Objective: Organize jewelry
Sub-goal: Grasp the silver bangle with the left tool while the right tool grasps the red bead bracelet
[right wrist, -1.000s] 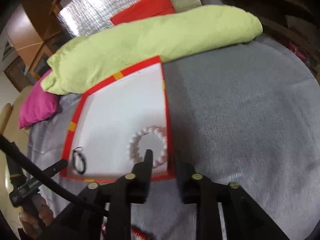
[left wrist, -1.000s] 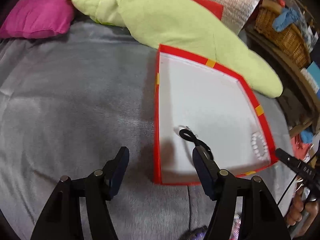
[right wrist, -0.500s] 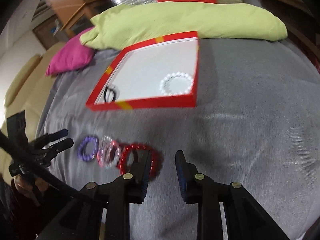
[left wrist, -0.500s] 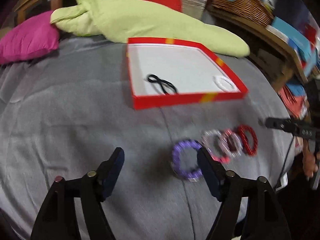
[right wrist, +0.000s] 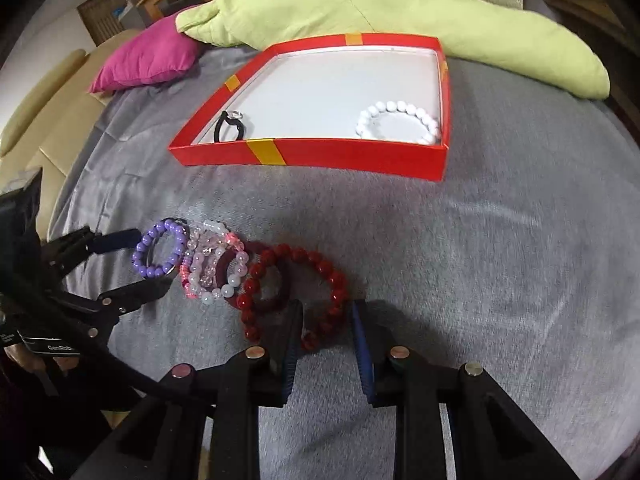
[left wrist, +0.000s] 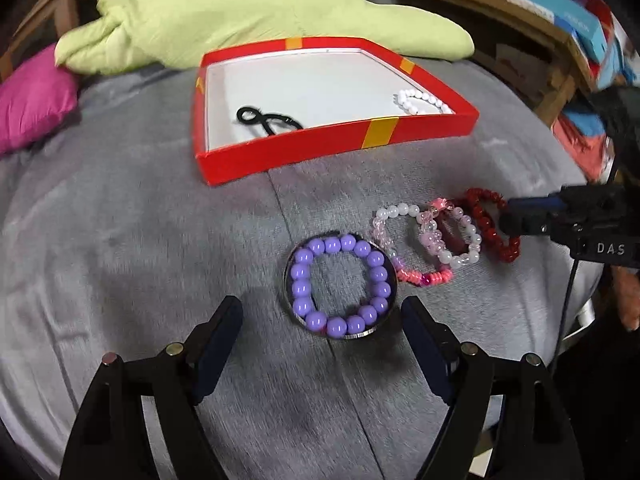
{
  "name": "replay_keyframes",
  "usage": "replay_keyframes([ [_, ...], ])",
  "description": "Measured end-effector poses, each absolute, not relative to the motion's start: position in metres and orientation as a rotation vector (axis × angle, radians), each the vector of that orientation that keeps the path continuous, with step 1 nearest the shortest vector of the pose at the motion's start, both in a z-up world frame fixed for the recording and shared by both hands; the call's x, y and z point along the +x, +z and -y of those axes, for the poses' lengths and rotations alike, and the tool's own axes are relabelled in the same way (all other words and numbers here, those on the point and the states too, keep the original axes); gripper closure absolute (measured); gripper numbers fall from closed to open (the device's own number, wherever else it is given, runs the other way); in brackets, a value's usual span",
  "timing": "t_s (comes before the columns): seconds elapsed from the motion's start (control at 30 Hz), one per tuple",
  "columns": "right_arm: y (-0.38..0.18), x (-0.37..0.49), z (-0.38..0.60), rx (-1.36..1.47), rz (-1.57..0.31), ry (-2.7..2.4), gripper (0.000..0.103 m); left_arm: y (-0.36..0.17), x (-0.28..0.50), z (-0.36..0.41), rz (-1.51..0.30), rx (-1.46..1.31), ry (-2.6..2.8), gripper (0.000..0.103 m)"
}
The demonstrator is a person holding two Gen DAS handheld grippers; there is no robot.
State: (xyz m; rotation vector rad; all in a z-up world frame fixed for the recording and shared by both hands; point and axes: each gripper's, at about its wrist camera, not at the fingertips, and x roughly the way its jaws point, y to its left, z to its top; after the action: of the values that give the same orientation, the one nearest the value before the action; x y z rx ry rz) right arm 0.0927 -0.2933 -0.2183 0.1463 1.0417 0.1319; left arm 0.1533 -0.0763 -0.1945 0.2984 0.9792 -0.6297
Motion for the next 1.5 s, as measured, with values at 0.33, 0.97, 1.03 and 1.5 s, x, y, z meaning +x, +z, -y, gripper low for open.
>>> replay_keyframes([
  [0.33, -0.193, 0.096, 0.299, 0.139, -0.917, 0.055, 0.092, -0.198, 0.156, 0.090, -0.917, 0.365, -0.650, 0.025],
  [0.97, -0.181, 0.099, 0.306, 0.283, -0.934, 0.134, 0.085, -0.164, 0.163, 0.065, -0.818, 0.254, -0.643, 0.040],
  [1.03, -0.189, 0.101, 0.301, 0.235, -0.974, 0.110, 0.064, -0.162, 0.165, 0.062, -0.812, 0.247, -0.637, 0.040],
  [1.5, -0.200, 0.097, 0.281, -0.009, -0.912, 0.032, 0.093, -0.145, 0.171, 0.053, -0.756, 0.185, -0.588, 0.040],
])
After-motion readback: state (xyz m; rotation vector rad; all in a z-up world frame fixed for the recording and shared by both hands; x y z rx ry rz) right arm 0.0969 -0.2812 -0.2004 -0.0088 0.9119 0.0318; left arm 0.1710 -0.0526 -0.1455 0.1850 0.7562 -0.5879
